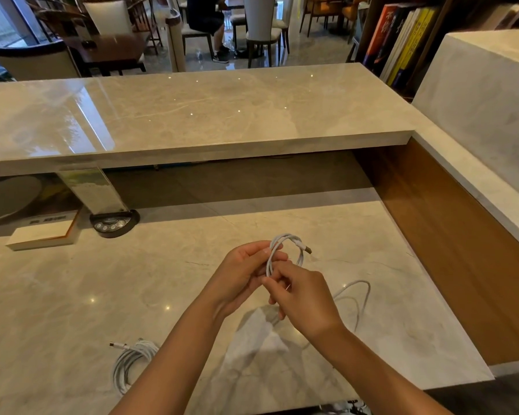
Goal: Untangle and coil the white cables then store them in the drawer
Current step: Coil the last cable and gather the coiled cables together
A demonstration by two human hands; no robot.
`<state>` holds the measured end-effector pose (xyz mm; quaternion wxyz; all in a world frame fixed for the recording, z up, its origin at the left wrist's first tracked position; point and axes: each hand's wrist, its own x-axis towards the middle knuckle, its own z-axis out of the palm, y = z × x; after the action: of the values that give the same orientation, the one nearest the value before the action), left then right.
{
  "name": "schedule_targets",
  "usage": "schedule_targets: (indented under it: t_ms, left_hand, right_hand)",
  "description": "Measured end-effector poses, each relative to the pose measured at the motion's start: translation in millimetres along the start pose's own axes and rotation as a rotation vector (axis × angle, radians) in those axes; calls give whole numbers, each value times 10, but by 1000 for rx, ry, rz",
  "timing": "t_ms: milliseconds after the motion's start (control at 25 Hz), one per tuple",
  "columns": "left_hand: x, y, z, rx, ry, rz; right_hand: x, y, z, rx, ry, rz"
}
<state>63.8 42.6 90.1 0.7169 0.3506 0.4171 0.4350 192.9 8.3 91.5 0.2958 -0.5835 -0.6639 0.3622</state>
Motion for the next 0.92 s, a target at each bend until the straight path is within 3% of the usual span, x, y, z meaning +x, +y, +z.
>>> schedule_targets:
  t_ms: [160,320,480,600,920]
  left_hand:
    - [30,-27,-22,-224,34,-15]
    - [22,26,-70,-319,5,-40]
    - [-4,105,-17,-204,-64,-116]
    - [-14,161,-33,-61,-96,-159]
    - [11,233,-153,268,-221,-267]
  right_hand:
    - [-15,85,-19,-180,2,-9]
    - [181,151,-336,-288,326,-227]
    - [531,-8,-663,-367,-137,-239]
    - [671,-54,-875,-189,-373,-166]
    - [824,-100,-1030,-92,-615,-61]
